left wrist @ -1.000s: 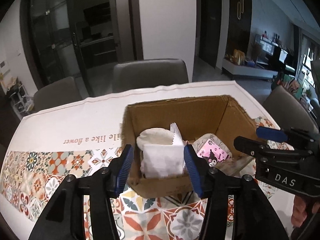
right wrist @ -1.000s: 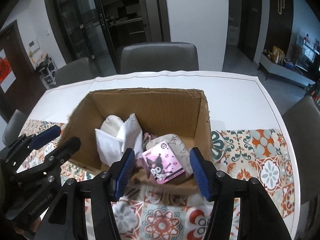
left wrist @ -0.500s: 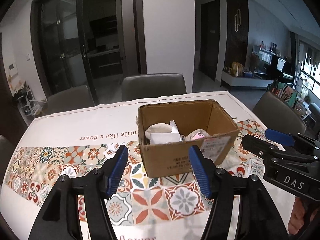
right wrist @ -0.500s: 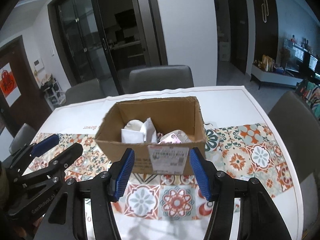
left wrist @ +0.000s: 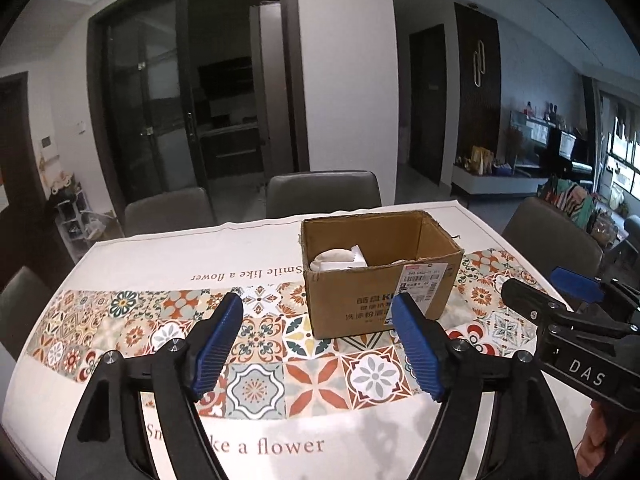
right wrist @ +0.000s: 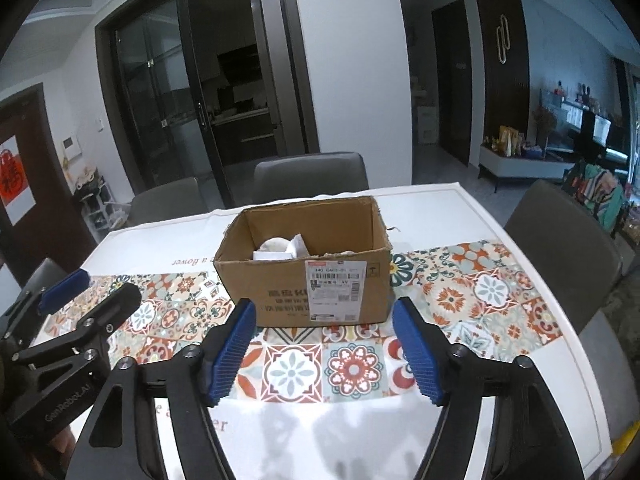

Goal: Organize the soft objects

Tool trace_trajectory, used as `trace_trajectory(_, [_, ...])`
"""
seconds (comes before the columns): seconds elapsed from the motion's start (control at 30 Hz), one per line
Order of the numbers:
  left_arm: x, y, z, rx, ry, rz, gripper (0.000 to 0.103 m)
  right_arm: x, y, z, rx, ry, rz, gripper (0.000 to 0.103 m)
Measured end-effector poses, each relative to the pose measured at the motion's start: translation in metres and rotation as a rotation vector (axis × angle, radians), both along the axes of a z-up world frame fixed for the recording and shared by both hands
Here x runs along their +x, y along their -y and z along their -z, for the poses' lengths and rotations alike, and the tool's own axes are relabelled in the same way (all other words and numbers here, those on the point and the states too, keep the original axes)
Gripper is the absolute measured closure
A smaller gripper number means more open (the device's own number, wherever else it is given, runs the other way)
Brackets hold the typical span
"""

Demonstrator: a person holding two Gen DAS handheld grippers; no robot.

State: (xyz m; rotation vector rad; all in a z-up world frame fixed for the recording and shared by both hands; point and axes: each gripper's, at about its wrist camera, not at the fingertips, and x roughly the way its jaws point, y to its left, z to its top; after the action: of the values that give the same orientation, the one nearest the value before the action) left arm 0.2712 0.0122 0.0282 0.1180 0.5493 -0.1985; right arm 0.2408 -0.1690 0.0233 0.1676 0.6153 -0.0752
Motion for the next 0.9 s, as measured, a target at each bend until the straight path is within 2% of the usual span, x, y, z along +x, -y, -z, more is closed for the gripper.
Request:
trace_trajectory(0.17, [-0.025,0.002,0.003,-0.02,-0.012,-0.021,0.026,-0.028,0.0,-0.005,-0.049,0.038,0.002,0.03])
trace_trajectory(0.67, [-0.125,0.014,0.005,-0.036,0.023,-0.068,0.017,-0.118,0.016,-0.013,-0.065,0.066,-0.036,0.03])
trace_trajectory(0.73, [-0.139,0.015,0.004,-0.036,0.031,-0.073,0.017,-0.13,0.017,-0.015,-0.068,0.069,-0.034,0.024])
trace_trajectory(0.9, [-0.168,0.019,-0.001,-0.026,0.068,-0.072,0.015,-0.162,0.021,-0.017,-0.07,0.087,-0.021,0.023])
